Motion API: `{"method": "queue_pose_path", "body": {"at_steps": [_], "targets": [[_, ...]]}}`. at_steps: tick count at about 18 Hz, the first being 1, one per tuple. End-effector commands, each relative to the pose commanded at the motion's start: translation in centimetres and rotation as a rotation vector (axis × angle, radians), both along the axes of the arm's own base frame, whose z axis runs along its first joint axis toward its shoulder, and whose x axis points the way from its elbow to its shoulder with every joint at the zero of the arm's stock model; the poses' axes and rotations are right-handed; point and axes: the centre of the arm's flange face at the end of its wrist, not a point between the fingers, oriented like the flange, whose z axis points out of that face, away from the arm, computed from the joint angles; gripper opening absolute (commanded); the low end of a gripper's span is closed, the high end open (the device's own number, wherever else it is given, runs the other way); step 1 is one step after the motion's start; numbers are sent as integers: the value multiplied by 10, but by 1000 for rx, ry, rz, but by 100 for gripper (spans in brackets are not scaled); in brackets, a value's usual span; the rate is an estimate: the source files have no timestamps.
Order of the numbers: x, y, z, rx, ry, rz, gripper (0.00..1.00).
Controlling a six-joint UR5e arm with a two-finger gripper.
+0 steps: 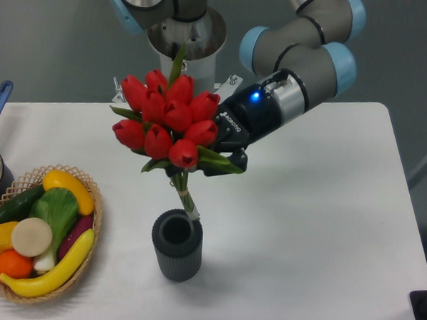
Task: Insert the flowers into the vase
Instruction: 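Move the bouquet over the grey vase and lower stems into its opening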
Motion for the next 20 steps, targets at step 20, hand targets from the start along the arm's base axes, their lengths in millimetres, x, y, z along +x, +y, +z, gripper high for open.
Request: {"method": "queue_pose_path", "body": {"at_steps": [20], "targets": [[-3,11,-79,-78,-127,-12,33]]}}
